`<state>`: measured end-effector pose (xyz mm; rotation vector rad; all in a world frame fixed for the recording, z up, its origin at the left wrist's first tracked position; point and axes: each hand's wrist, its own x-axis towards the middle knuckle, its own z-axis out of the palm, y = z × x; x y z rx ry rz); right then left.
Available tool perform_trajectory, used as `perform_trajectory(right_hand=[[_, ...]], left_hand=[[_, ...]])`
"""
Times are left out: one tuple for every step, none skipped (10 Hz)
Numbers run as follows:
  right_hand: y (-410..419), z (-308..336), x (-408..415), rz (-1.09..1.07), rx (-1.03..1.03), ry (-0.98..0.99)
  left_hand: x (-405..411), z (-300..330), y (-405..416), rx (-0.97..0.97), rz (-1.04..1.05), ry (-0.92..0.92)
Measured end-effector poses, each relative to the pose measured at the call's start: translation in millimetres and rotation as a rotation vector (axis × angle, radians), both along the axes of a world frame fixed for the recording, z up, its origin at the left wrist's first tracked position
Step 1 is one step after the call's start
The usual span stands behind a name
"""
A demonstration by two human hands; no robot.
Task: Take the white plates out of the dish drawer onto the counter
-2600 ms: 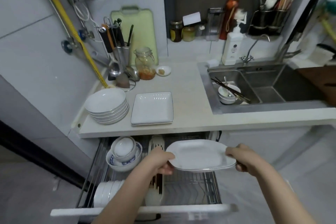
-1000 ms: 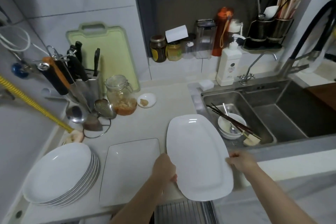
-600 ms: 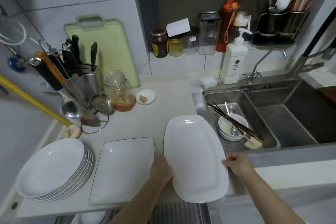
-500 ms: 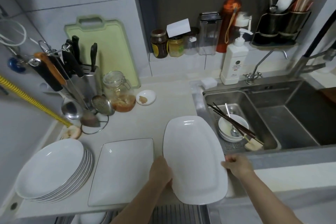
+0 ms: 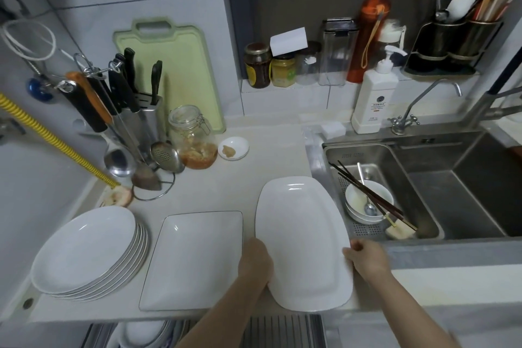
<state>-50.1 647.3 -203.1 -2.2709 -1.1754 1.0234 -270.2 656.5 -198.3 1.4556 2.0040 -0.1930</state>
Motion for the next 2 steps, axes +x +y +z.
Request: perform_trajectory(right_hand=[[-5,1,-9,0.039,0.01,-0.097],[-16,7,-16,0.119,0.016,-0.272]], left_hand=[[1,1,-4,0.081,0.099,-0.085],[4,11,-14,0.219,0.101,-0.131]])
